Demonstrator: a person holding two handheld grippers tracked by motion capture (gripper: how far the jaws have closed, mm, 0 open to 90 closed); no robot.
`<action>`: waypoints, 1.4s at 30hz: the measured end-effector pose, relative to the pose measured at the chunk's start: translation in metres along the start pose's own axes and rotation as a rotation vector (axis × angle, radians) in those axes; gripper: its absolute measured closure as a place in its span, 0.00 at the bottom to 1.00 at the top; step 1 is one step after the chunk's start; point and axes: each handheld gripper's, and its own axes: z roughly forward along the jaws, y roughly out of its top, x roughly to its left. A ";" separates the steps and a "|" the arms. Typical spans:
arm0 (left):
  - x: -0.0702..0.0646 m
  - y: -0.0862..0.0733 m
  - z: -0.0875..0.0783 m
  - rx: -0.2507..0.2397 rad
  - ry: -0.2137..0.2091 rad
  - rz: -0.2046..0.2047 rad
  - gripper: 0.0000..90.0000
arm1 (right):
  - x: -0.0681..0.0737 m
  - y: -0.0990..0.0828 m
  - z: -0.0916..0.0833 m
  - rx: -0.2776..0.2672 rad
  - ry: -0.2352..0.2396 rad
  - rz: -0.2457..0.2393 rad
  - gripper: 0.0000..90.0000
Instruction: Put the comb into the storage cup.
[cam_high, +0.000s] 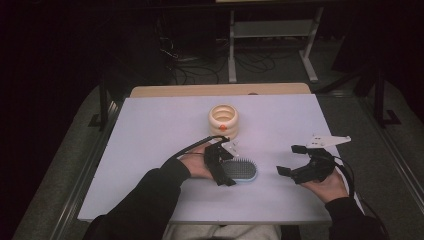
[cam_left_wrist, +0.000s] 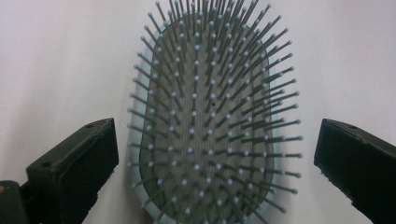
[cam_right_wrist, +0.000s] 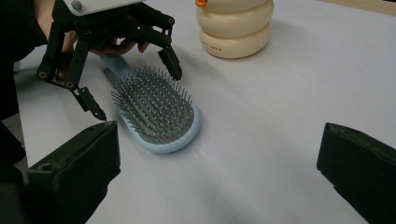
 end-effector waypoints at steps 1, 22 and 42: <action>0.000 0.001 0.000 -0.001 0.000 0.001 0.00 | 0.000 0.000 0.000 0.000 0.000 -0.001 0.00; 0.000 0.005 0.011 0.054 0.010 0.028 0.09 | 0.000 0.001 -0.001 -0.010 -0.005 -0.001 0.00; -0.005 0.007 0.010 0.059 0.060 0.103 0.22 | 0.000 0.001 -0.001 -0.009 -0.003 0.002 0.00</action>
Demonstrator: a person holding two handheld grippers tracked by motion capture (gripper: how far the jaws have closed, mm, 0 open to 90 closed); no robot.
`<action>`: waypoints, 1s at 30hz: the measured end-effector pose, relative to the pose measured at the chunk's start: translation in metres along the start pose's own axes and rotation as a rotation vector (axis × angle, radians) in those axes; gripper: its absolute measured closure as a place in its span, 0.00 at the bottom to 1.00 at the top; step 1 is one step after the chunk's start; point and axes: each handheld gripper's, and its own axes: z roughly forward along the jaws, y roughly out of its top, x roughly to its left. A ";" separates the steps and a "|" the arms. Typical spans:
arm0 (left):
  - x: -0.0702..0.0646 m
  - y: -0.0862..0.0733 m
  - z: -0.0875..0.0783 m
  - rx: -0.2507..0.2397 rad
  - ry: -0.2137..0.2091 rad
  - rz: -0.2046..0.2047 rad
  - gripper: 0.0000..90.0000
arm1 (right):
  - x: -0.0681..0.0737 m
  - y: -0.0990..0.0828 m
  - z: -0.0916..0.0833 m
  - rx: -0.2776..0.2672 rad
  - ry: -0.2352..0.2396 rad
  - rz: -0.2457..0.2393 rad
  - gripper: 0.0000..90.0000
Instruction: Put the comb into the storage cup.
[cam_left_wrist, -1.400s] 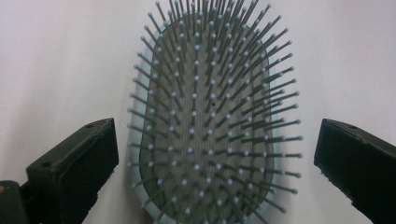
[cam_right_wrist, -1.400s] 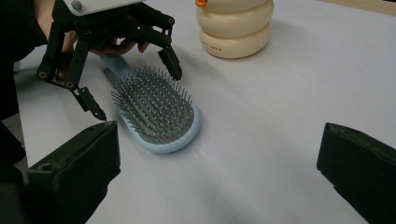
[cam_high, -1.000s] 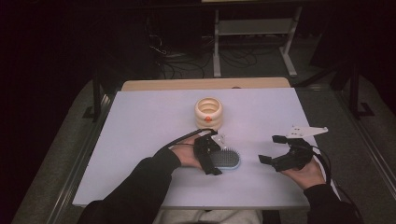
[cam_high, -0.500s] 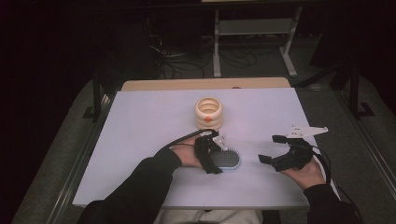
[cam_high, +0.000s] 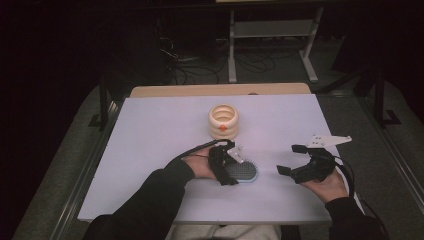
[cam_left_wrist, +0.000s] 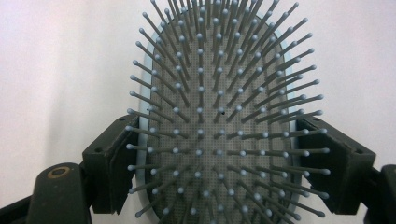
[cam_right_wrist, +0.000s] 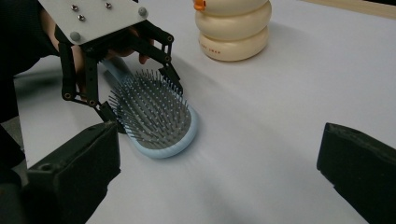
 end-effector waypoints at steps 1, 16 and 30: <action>0.000 0.000 0.000 0.000 -0.004 -0.006 0.22 | 0.000 0.000 0.000 0.000 0.001 0.000 0.00; 0.002 -0.001 -0.002 0.013 -0.030 -0.020 0.22 | 0.000 0.000 0.000 -0.002 0.001 0.003 0.00; 0.003 -0.003 -0.008 0.033 -0.028 -0.019 0.22 | 0.000 0.000 0.000 -0.001 0.005 0.005 0.00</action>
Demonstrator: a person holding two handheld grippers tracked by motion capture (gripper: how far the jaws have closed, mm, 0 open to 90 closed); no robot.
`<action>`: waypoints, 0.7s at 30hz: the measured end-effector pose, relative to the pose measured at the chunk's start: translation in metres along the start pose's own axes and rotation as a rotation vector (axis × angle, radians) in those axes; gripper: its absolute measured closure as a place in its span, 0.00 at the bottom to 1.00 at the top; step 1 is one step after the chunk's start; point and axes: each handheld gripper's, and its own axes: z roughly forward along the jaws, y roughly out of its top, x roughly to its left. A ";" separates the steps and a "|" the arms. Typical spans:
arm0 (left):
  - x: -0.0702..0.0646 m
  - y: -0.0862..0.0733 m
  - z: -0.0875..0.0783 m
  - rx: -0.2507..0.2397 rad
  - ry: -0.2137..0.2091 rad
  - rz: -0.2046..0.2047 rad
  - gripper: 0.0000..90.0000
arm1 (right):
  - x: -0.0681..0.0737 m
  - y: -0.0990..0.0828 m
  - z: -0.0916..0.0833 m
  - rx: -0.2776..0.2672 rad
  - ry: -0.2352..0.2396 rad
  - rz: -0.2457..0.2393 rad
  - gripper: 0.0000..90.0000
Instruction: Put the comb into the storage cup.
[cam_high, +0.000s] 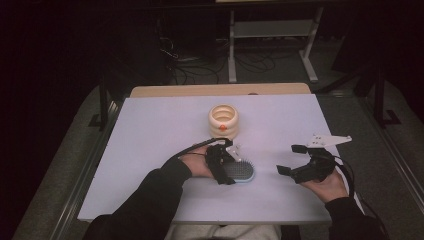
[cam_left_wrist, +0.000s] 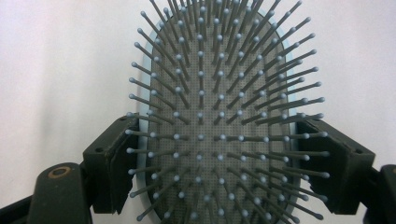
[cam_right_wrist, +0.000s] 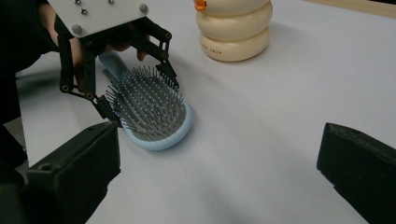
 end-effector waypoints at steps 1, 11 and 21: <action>0.000 0.000 -0.001 0.000 0.002 -0.001 0.22 | 0.000 0.000 0.000 0.000 0.000 0.000 0.00; 0.002 -0.002 -0.016 -0.040 0.025 -0.013 0.22 | 0.000 0.000 0.000 -0.004 0.004 0.006 0.00; 0.001 -0.002 -0.030 -0.070 0.049 0.001 0.22 | -0.001 0.000 0.000 -0.011 0.007 0.012 0.00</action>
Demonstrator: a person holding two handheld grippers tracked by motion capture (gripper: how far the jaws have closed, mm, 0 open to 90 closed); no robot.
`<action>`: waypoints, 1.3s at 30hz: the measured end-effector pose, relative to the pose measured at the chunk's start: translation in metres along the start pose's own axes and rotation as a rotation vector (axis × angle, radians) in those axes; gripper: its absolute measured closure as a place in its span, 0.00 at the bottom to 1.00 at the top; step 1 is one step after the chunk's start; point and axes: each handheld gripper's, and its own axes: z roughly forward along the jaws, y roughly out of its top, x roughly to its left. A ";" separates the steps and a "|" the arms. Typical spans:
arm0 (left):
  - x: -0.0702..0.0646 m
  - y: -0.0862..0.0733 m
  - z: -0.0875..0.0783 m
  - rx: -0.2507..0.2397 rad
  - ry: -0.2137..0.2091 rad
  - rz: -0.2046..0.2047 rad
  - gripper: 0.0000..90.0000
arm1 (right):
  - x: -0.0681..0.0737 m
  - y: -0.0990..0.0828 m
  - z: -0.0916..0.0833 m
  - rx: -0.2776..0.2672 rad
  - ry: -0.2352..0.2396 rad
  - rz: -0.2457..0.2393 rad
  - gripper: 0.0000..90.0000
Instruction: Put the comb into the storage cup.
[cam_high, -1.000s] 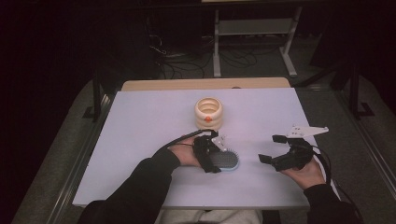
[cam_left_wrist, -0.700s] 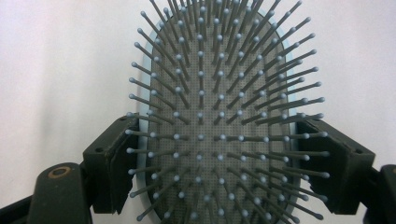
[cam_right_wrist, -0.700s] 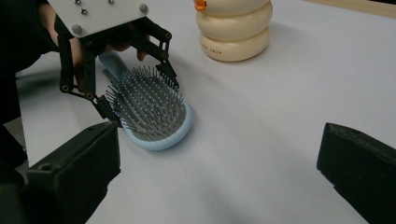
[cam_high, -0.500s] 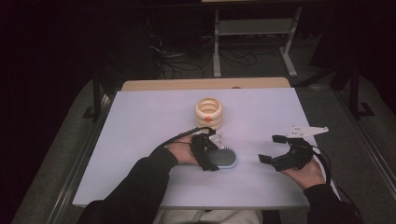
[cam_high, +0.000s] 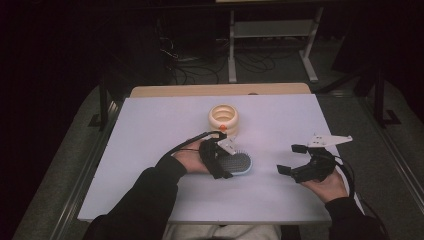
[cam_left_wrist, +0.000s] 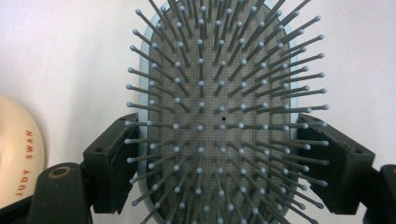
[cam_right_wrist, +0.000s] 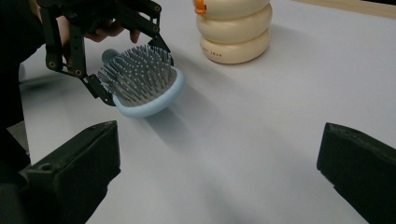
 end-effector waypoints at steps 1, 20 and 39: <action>0.000 0.000 -0.001 -0.005 0.002 -0.002 0.22 | 0.000 0.000 0.000 0.000 0.000 0.001 0.00; 0.004 -0.003 -0.024 -0.064 0.027 -0.024 0.22 | 0.000 0.000 0.000 0.000 -0.001 0.000 0.00; 0.008 -0.007 -0.045 -0.111 0.060 -0.046 0.22 | 0.000 0.000 0.000 0.000 -0.002 0.001 0.00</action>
